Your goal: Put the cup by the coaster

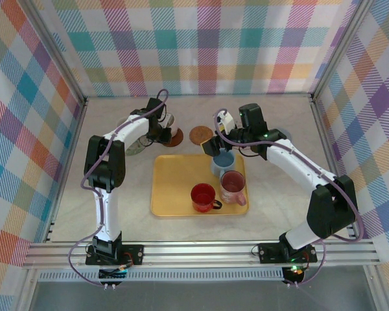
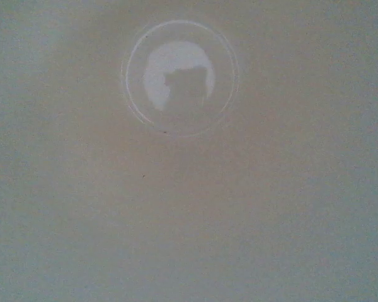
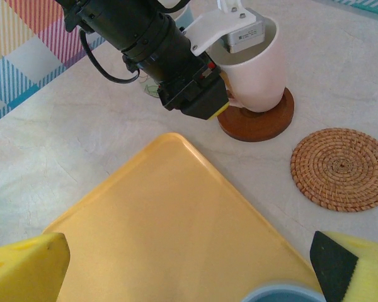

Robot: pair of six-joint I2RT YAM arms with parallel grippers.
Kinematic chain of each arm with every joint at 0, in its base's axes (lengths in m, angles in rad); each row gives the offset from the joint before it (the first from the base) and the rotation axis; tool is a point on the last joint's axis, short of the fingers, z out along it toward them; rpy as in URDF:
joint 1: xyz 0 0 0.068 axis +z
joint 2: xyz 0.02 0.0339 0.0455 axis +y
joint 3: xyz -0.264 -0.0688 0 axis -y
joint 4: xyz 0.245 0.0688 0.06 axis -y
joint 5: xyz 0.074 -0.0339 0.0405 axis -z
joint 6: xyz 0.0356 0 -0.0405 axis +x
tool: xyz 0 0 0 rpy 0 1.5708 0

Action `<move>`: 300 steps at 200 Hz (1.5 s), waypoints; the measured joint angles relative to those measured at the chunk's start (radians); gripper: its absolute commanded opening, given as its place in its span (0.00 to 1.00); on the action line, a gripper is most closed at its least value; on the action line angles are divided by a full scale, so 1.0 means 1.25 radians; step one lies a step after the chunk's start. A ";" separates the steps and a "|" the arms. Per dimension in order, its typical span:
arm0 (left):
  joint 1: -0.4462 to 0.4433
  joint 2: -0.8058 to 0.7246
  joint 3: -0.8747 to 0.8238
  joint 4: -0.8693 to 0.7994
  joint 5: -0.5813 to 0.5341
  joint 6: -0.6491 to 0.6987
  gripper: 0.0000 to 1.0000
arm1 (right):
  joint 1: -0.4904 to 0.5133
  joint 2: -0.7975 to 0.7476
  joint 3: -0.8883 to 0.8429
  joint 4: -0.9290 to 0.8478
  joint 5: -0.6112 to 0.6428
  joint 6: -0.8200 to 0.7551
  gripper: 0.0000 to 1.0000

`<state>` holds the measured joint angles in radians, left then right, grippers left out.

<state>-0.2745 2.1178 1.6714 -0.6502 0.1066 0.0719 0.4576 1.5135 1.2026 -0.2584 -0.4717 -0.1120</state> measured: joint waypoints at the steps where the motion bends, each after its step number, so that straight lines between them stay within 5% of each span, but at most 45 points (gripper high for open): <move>1: 0.000 0.000 0.000 0.000 0.000 0.000 0.13 | 0.000 0.000 0.000 0.000 0.000 0.000 0.99; 161: -0.015 -0.006 -0.002 -0.015 -0.016 0.000 0.24 | 0.000 -0.018 -0.044 0.010 0.000 -0.003 0.99; 300: -0.025 -0.074 -0.038 -0.022 -0.039 -0.001 0.45 | 0.000 -0.031 -0.065 0.027 0.001 -0.003 0.99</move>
<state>-0.3054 2.0258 1.6234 -0.6781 0.0578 0.0704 0.4576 1.4754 1.1213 -0.2253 -0.4709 -0.1158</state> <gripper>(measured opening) 0.419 0.987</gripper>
